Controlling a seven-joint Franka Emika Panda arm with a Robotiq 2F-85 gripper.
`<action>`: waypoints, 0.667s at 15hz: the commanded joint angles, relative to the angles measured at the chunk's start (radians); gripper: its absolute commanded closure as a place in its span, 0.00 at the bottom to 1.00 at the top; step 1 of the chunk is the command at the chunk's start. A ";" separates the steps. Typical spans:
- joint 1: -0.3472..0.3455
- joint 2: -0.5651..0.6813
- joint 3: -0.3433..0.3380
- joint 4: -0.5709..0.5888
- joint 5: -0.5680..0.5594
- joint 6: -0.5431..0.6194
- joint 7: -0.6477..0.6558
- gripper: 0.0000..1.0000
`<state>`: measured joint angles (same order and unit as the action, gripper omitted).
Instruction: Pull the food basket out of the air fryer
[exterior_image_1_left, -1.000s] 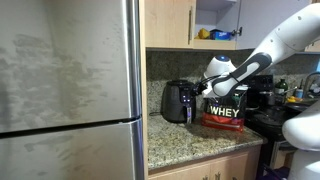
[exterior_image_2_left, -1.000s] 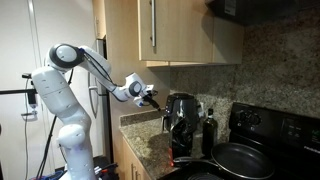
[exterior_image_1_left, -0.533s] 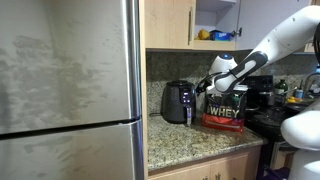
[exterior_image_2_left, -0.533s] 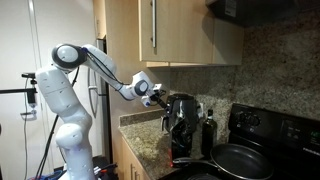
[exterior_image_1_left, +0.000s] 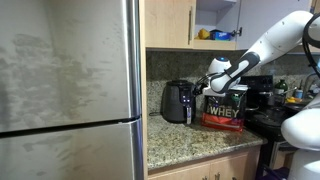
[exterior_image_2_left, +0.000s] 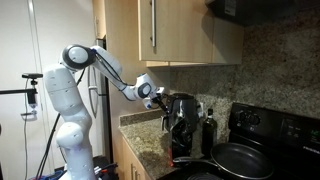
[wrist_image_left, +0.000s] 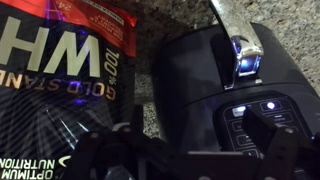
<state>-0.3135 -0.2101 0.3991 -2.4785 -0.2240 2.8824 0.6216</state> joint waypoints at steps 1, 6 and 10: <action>0.000 -0.001 0.000 0.000 0.000 0.000 0.000 0.00; 0.037 0.012 -0.009 0.001 0.105 -0.001 -0.010 0.00; 0.035 0.007 -0.004 0.000 0.101 -0.007 0.010 0.00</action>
<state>-0.2780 -0.2032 0.3950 -2.4786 -0.1230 2.8759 0.6315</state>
